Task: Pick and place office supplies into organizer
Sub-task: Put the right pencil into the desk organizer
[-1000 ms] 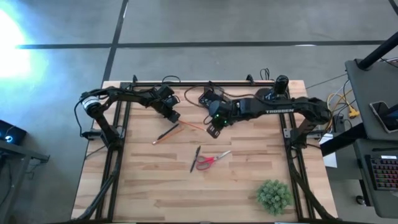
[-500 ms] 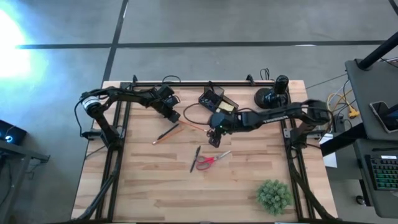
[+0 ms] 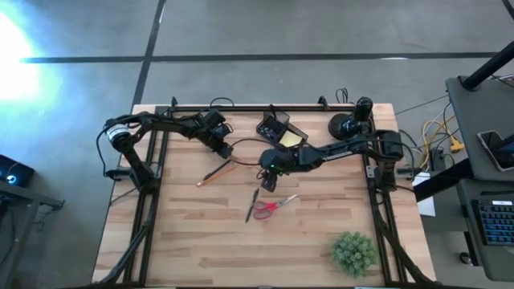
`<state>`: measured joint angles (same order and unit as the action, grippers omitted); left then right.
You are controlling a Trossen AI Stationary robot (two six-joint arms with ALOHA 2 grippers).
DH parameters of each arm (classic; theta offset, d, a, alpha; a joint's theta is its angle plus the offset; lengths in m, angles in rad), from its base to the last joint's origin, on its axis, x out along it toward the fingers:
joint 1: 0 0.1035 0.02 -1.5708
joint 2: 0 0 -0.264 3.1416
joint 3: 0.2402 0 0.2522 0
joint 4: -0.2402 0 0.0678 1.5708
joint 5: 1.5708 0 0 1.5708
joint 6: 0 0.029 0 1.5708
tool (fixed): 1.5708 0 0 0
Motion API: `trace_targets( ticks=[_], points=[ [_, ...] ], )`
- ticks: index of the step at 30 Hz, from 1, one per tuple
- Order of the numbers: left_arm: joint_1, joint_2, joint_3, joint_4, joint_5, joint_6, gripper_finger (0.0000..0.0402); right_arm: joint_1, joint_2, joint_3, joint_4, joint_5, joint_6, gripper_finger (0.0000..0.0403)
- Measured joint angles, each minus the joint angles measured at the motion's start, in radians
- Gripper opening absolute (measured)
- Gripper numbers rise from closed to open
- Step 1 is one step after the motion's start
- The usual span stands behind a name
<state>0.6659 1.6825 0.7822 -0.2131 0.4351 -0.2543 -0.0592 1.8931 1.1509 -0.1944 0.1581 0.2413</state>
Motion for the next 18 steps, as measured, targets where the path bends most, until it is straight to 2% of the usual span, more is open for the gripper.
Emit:
trace_targets(
  ticks=[9,18],
  points=[
    [0.000,0.000,0.000,-0.001,0.002,0.000,0.0000,0.000,0.042,0.063,-0.140,-0.011,0.052,0.0186],
    [0.000,0.000,-0.001,0.000,0.003,0.000,0.0000,0.000,0.046,0.071,-0.138,-0.038,0.054,0.0140]
  ],
)
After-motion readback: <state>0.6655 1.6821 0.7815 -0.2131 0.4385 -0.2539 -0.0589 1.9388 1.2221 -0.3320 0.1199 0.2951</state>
